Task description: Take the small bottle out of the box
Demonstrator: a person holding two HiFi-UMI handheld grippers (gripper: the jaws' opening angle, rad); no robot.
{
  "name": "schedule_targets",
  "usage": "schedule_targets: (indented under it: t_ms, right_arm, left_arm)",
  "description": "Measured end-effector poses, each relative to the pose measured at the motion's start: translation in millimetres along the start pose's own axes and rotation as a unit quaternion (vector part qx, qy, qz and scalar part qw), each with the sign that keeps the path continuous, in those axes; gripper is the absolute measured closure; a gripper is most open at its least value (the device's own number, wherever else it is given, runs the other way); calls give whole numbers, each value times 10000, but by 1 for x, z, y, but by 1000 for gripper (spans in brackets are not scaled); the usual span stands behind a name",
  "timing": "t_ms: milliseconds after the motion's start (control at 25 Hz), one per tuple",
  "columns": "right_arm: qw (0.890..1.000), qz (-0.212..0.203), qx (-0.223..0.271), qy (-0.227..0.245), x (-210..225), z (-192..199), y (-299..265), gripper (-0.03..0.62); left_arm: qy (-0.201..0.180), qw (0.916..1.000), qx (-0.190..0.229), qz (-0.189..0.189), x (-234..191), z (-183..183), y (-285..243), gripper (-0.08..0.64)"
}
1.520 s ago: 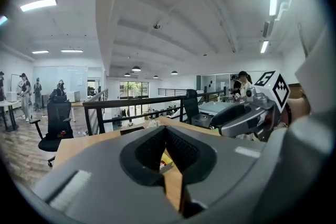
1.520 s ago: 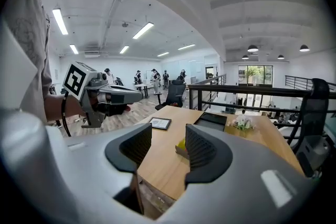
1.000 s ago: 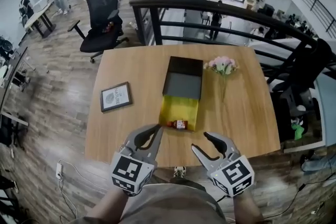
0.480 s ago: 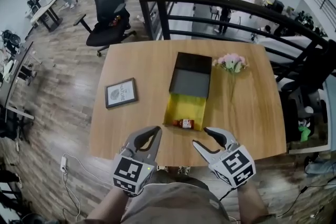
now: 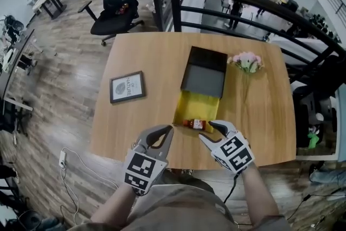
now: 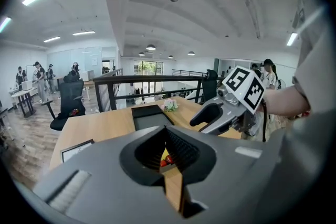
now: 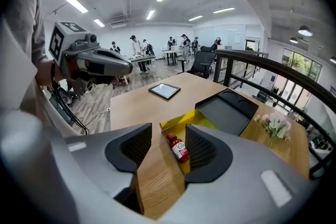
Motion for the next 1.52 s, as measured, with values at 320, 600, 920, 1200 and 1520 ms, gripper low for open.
schedule_targets:
  t_ms: [320,600,920,1200,1520]
  right_arm:
    - [9958,-289,-836,237,11,17,-69,408]
    - [9875,-435,-1462,395,18,44,-117,409]
    - [9716,-533,-2193,716,24,69,-148,410]
    - [9680,-633,-2342,646,30,75,-155,408]
    - [9660,-425,-2435,764,38,80,-177,408]
  left_arm:
    - [177,9992,-362,84,-24,30,-22,560]
    - [272,9972,-687,124,-41,59,-37,560]
    - [459,9949,-887,174,-52,80,-50,560]
    - [622,9936,-915,244,-51,83,-56,560]
    - [848,9918,-914,275,-50,92,-55,560]
Point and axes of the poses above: the fingertips, and each gripper's own axes: y backward along the fingers, x to its right, z out of its underside, the point moved 3 cm from there along y, backward along the fingers, and after that the axes turned 3 degrees about z, right-handed, at the moved point
